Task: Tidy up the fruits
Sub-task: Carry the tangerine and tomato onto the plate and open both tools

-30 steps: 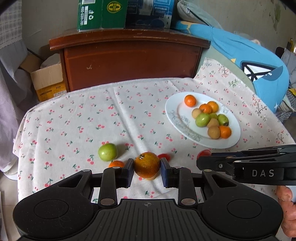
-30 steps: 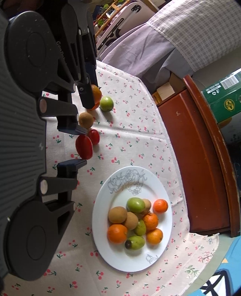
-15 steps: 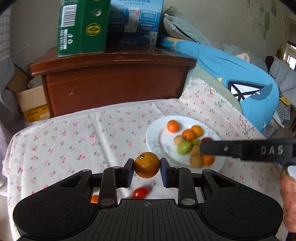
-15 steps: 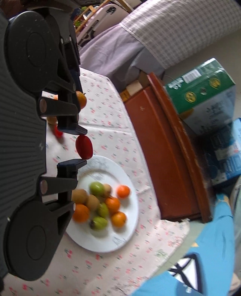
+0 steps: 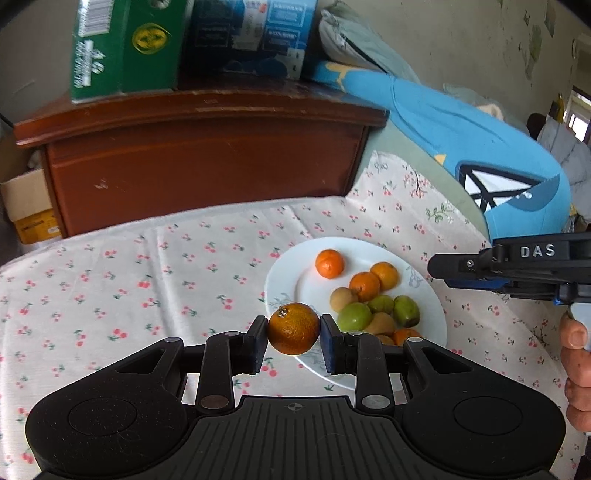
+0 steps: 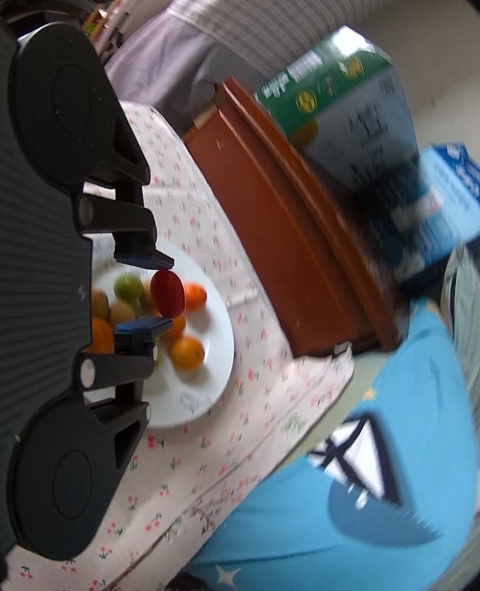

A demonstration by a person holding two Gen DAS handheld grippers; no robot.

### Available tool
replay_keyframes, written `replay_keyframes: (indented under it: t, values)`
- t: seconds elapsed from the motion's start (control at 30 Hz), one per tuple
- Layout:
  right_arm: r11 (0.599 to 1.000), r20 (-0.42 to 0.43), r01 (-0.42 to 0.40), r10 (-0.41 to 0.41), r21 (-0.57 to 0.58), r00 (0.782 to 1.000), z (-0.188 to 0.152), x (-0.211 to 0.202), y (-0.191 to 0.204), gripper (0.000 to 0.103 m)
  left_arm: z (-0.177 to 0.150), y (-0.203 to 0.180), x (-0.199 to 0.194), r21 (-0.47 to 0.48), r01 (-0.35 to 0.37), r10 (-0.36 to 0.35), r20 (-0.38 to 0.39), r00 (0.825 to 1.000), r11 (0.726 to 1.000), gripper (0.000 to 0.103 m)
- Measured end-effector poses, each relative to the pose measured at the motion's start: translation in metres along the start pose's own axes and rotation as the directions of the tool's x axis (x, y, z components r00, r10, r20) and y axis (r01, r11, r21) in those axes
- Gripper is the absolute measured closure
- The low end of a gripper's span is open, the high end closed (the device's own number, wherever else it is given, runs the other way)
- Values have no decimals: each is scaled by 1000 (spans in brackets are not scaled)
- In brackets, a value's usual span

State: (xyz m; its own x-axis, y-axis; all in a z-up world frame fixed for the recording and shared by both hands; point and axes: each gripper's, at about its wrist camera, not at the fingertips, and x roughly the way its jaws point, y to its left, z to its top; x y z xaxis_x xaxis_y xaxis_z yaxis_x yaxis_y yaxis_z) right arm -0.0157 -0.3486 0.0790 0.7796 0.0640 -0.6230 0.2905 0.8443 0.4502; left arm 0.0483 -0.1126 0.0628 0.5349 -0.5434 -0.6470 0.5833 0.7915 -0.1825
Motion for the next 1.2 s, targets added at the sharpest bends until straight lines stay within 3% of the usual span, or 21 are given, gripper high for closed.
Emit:
replay_keyframes:
  t: [0.6, 0.67, 0.73, 0.87, 0.93, 1.2]
  values:
    - [990, -61, 99, -93, 99, 994, 3, 46, -36, 71, 4, -17, 47, -20, 56, -57, -58, 997, 998, 73]
    - [990, -60, 91, -84, 112, 995, 4, 46, -38, 71, 7, -17, 43, -25, 51, -52, -48, 998, 998, 65]
    - [989, -52, 86, -80, 122, 995, 6, 45, -38, 71, 12, -17, 35, -30, 39, -39, -19, 999, 999, 50]
    - [990, -36, 75, -71, 123, 997, 9, 39, -35, 71, 26, -12, 16, -41, 25, -24, 25, 999, 999, 38]
    - [990, -27, 72, -70, 120, 997, 10, 36, -33, 70, 31, -8, 6, -54, 12, -10, 31, 999, 998, 27]
    - [996, -30, 45, -43, 72, 999, 4, 24, -9, 67, 30, 16, -23, -62, -45, 46, 2, 999, 997, 23]
